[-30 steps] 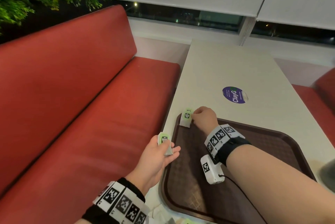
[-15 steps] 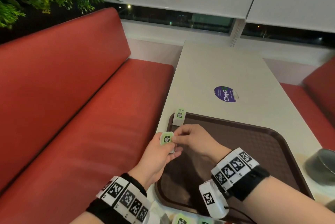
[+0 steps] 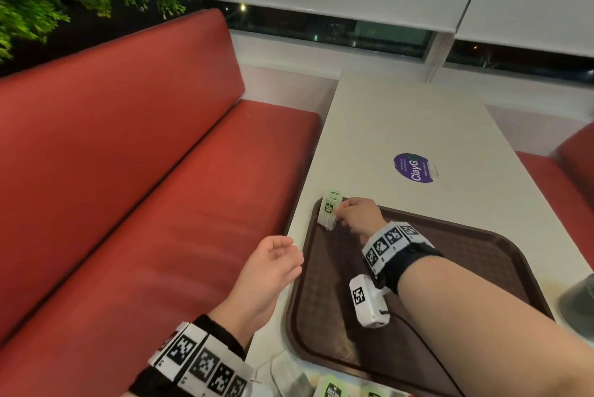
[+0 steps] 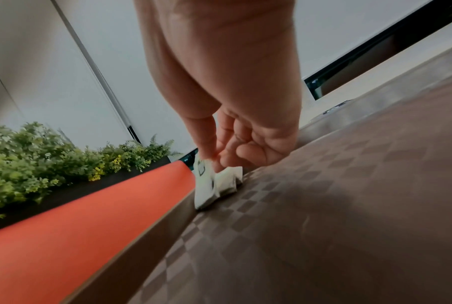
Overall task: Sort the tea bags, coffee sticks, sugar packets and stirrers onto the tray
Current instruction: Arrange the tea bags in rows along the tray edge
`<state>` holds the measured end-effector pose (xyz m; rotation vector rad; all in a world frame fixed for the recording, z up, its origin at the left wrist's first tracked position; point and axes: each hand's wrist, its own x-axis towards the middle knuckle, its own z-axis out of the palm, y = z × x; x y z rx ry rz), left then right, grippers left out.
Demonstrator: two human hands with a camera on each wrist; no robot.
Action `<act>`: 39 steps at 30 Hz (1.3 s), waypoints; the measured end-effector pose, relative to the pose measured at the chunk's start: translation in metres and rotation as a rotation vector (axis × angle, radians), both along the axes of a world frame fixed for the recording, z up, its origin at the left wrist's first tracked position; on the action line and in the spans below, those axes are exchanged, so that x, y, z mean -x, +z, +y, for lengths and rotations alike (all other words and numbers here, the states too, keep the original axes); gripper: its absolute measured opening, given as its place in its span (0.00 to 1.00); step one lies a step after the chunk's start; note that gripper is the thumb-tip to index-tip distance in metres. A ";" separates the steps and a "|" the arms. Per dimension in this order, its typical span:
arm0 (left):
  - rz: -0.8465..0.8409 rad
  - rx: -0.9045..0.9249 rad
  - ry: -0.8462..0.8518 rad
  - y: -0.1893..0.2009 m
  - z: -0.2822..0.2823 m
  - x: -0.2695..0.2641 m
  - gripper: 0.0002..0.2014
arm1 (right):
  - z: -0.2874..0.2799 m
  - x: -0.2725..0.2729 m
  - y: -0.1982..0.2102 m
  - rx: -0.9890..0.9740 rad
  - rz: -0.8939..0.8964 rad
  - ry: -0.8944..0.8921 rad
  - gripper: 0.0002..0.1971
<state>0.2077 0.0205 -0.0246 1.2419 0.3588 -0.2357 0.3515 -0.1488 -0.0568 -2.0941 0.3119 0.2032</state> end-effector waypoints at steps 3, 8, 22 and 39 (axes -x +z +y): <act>-0.002 0.017 0.026 -0.002 0.009 0.006 0.11 | 0.004 -0.012 -0.003 0.195 0.026 0.067 0.14; 0.009 0.038 0.054 -0.005 0.020 0.015 0.09 | 0.006 -0.019 -0.010 0.348 0.031 0.081 0.09; -0.102 -0.400 -0.100 0.005 0.034 0.053 0.07 | -0.027 0.109 0.064 -0.041 -0.163 0.105 0.05; -0.180 -1.326 -0.874 0.001 -0.031 0.129 0.29 | -0.046 0.316 0.041 0.350 -0.014 0.453 0.06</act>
